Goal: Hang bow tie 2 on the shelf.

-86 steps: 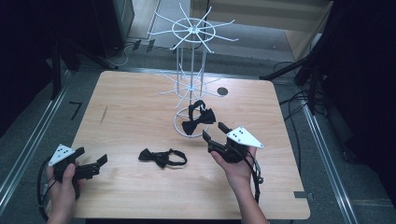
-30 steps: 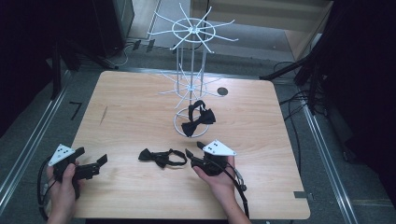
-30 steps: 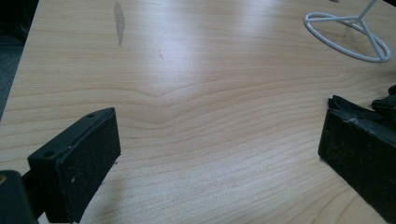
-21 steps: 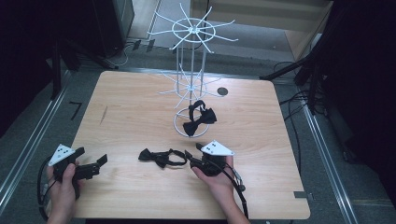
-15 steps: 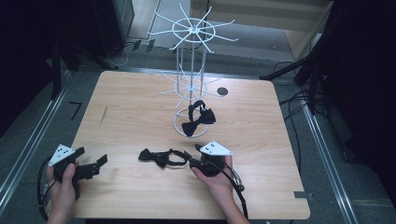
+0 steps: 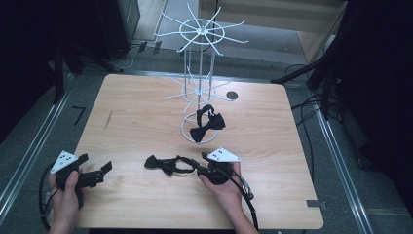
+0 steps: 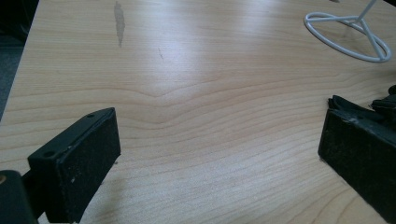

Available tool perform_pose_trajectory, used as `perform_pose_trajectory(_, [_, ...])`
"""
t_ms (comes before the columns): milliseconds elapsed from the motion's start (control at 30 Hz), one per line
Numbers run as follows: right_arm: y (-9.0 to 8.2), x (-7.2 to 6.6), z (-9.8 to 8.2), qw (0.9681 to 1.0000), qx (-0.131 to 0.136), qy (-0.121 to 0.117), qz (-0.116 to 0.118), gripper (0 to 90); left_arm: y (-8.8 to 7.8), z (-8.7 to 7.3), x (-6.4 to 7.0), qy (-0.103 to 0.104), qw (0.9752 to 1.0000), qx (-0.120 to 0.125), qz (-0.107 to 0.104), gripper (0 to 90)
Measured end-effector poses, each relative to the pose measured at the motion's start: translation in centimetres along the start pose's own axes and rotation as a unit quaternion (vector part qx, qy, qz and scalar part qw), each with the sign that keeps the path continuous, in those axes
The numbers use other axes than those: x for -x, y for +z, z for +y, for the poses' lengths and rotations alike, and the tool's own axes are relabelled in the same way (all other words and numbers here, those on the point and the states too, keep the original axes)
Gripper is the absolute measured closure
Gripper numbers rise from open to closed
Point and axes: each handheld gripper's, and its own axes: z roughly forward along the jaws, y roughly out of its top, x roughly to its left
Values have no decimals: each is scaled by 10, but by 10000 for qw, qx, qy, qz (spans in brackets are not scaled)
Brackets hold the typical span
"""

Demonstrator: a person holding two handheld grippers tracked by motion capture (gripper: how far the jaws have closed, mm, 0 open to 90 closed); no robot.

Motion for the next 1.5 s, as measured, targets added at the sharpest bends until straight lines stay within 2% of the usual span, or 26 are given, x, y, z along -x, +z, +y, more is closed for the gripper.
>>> perform_pose_trajectory(200, [4, 0, -2, 9997, -213, 108, 69, 593, 0, 0, 0, 0, 10000, -1, 2, 0])
perform_pose_trajectory(433, [8, -1, -4, 9990, -407, 112, 118, 636, 0, 0, 0, -2, 10000, 6, -4, 0])
perform_pose_trajectory(700, [12, -6, -5, 9978, -634, -147, 109, 739, 0, 0, 0, 1, 10000, 0, 0, 0])
perform_pose_trajectory(800, [13, -6, -5, 9972, -712, -194, 80, 789, 0, 0, 0, 1, 10000, 0, 0, 0])
perform_pose_trajectory(967, [12, -6, -5, 9971, -744, -131, 57, 885, 0, 0, 0, 3, 10000, -2, 0, 0])
perform_pose_trajectory(1033, [12, -6, -5, 9970, -755, -175, 61, 894, 0, 0, 0, 3, 10000, -1, 1, 0])
perform_pose_trajectory(1133, [12, -8, -5, 9969, -739, -268, 18, 897, 0, 0, 0, 1, 10000, -1, 0, 0])
perform_pose_trajectory(1233, [10, -9, -4, 9977, -606, -309, -14, 898, 0, 0, 0, 1, 10000, -1, -1, 0])
perform_pose_trajectory(1367, [3, -11, 1, 9989, -279, -378, -46, 898, 0, 0, 0, 2, 10000, -1, 0, 0])
perform_pose_trajectory(1500, [-6, -14, 7, 9987, 46, -499, -57, 898, 0, 0, 0, 3, 10000, 0, -1, 0])
